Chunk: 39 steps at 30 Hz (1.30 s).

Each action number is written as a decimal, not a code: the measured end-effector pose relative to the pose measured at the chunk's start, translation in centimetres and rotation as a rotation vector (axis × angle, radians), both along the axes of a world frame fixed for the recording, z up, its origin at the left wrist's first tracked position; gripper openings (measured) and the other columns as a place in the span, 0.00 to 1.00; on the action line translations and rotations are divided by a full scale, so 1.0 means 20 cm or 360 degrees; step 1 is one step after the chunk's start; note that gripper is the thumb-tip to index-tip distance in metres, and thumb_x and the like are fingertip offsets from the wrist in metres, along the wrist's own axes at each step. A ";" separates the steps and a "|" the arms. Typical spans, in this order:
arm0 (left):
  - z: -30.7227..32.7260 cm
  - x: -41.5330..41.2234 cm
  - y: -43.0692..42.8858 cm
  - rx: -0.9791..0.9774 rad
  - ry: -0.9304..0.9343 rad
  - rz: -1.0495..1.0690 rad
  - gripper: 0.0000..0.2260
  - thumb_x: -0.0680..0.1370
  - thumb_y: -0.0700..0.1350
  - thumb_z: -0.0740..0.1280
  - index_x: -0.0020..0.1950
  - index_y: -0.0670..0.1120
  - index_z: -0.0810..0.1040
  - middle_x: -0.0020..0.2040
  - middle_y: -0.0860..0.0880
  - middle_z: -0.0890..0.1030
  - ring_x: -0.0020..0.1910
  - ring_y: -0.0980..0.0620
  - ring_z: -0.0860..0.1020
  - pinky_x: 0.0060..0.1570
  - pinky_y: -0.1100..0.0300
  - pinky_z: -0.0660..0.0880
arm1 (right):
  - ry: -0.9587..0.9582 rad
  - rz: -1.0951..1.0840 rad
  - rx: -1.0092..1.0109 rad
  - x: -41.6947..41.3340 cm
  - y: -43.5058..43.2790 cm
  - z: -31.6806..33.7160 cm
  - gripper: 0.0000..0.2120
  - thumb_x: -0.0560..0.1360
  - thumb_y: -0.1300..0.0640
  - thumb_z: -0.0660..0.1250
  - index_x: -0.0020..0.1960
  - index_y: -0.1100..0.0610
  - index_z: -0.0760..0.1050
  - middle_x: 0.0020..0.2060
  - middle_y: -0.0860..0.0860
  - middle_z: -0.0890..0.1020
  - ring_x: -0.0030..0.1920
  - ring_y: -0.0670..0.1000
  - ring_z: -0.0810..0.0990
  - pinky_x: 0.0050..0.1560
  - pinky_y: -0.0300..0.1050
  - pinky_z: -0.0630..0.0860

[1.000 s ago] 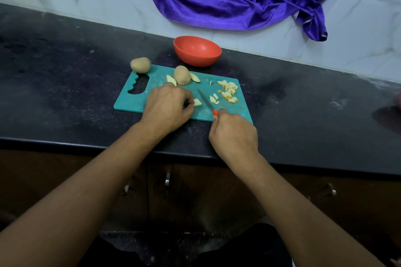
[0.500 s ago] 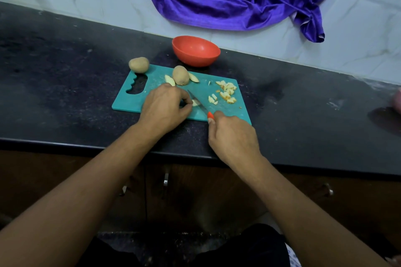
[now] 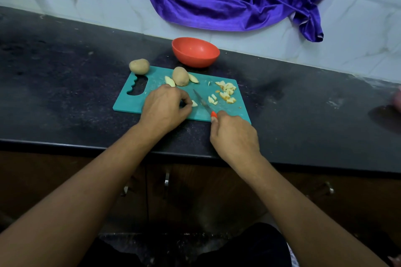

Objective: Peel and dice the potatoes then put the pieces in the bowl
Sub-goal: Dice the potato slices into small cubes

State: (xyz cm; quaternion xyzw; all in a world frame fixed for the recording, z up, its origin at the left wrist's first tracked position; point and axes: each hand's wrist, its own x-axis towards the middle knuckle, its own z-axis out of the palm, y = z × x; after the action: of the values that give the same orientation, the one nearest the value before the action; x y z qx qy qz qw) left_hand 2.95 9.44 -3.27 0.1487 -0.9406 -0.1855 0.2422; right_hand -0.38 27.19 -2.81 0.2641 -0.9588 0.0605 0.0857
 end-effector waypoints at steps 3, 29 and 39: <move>-0.01 0.00 -0.01 0.0027 0.0031 -0.0004 0.05 0.77 0.51 0.71 0.50 0.54 0.87 0.48 0.49 0.82 0.50 0.49 0.78 0.48 0.51 0.76 | 0.0060 0.0091 0.0010 0.02 0.02 0.00 0.16 0.86 0.43 0.50 0.59 0.51 0.72 0.39 0.48 0.76 0.38 0.49 0.76 0.35 0.48 0.73; -0.03 0.00 -0.03 0.0140 0.0129 -0.0054 0.03 0.76 0.48 0.74 0.47 0.53 0.88 0.47 0.56 0.86 0.48 0.54 0.81 0.48 0.56 0.76 | 0.0126 0.0157 -0.0011 0.03 0.03 -0.02 0.16 0.86 0.43 0.50 0.55 0.51 0.71 0.38 0.49 0.78 0.36 0.51 0.77 0.36 0.51 0.77; -0.03 0.00 -0.03 0.0152 0.0137 -0.0060 0.02 0.75 0.47 0.74 0.44 0.53 0.87 0.45 0.56 0.85 0.46 0.54 0.80 0.48 0.54 0.78 | 0.0136 0.0246 0.0067 0.02 0.02 -0.01 0.16 0.86 0.44 0.50 0.56 0.51 0.72 0.38 0.48 0.76 0.36 0.50 0.75 0.34 0.49 0.72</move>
State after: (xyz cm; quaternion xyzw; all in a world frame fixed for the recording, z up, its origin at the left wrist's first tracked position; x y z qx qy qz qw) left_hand 2.85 8.81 -3.91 0.1341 -0.9221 -0.2408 0.2717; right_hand -0.03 27.67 -3.03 0.3415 -0.9320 0.0354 0.1159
